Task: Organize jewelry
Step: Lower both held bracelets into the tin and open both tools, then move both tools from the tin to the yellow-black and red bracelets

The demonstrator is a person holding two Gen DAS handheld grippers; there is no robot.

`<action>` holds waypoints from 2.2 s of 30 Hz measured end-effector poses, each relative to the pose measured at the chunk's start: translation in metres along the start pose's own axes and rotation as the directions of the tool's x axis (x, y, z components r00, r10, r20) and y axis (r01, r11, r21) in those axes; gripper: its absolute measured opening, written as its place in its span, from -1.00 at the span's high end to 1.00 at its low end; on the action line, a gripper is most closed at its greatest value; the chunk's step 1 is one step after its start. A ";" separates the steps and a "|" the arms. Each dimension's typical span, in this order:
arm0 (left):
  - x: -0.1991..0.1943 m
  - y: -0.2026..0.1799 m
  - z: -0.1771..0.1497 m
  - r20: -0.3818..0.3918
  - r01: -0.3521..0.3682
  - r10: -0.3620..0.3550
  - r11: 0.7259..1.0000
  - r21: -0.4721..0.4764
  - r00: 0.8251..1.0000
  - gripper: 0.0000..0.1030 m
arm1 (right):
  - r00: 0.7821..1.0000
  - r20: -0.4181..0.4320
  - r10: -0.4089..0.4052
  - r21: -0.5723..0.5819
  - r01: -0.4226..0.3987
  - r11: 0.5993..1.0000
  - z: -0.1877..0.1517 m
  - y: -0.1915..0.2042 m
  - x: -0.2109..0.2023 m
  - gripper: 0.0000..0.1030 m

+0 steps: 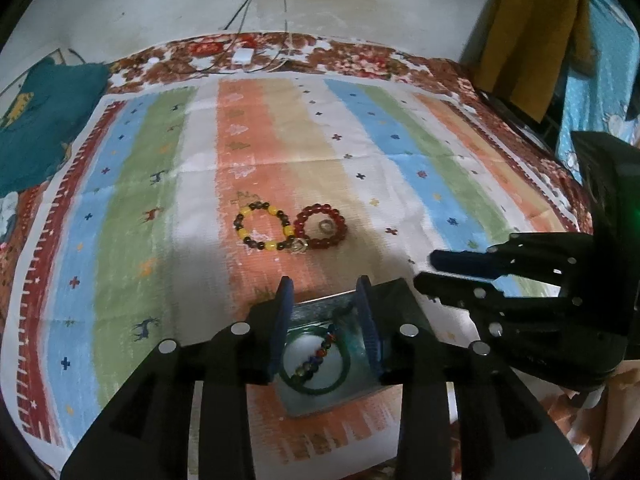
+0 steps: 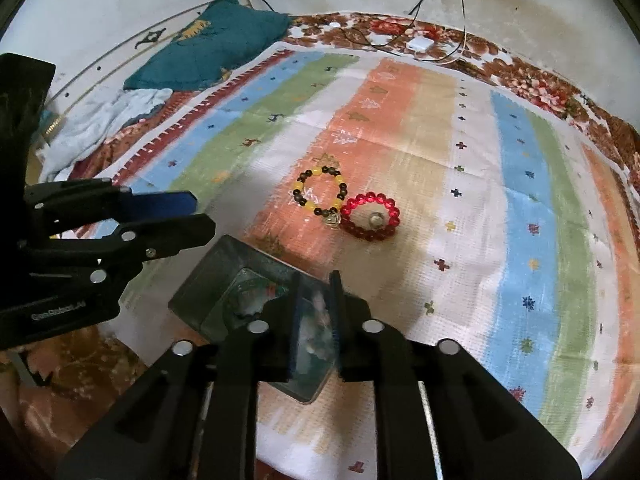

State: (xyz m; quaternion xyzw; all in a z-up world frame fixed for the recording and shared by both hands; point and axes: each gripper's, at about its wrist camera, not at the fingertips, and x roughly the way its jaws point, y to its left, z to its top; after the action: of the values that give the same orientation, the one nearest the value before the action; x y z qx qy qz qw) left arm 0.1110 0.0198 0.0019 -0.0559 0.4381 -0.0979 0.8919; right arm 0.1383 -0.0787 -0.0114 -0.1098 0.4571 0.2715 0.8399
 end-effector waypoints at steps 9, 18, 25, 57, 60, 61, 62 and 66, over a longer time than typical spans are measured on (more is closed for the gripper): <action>0.002 0.011 0.002 0.001 -0.014 0.014 0.999 -0.038 1.000 -0.21 | 1.000 -0.005 -0.015 0.019 0.015 1.000 0.000 -0.008 0.003 0.06; 0.012 0.030 0.005 -0.016 -0.057 0.055 0.994 -0.089 0.998 -0.73 | 0.999 -0.021 -0.045 0.050 0.046 0.998 0.003 -0.019 0.012 -0.38; 0.020 0.046 0.006 -0.022 -0.115 0.113 0.983 -0.145 0.993 -0.89 | 0.997 -0.020 -0.081 0.070 0.082 0.994 0.006 -0.025 0.017 -0.51; 0.097 0.072 0.037 -0.069 0.014 -0.026 0.984 -0.178 0.997 -0.89 | 0.993 -0.080 -0.092 0.247 0.109 0.963 0.036 -0.078 0.087 -0.54; 0.104 0.076 0.038 -0.081 0.024 -0.041 0.981 -0.193 0.996 -0.89 | 0.993 -0.092 -0.080 0.262 0.102 0.960 0.039 -0.083 0.095 -0.54; 0.106 0.077 0.038 -0.086 0.025 -0.043 0.981 -0.192 0.995 -0.89 | 0.993 -0.095 -0.075 0.266 0.098 0.959 0.040 -0.084 0.097 -0.54; 0.109 0.077 0.039 -0.089 0.023 -0.040 0.982 -0.188 0.995 -0.89 | 0.993 -0.097 -0.072 0.266 0.096 0.959 0.041 -0.084 0.099 -0.54; 0.115 0.079 0.042 -0.099 0.019 -0.037 0.983 -0.181 0.994 -0.88 | 0.992 -0.109 -0.071 0.252 0.096 0.963 0.044 -0.083 0.107 -0.54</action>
State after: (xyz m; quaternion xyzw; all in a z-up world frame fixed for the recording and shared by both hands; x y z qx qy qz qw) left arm 0.2230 0.0711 -0.0759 -0.1372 0.4890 -0.0731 0.8583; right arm 0.2617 -0.0902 -0.0811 -0.0328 0.5242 0.1686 0.8341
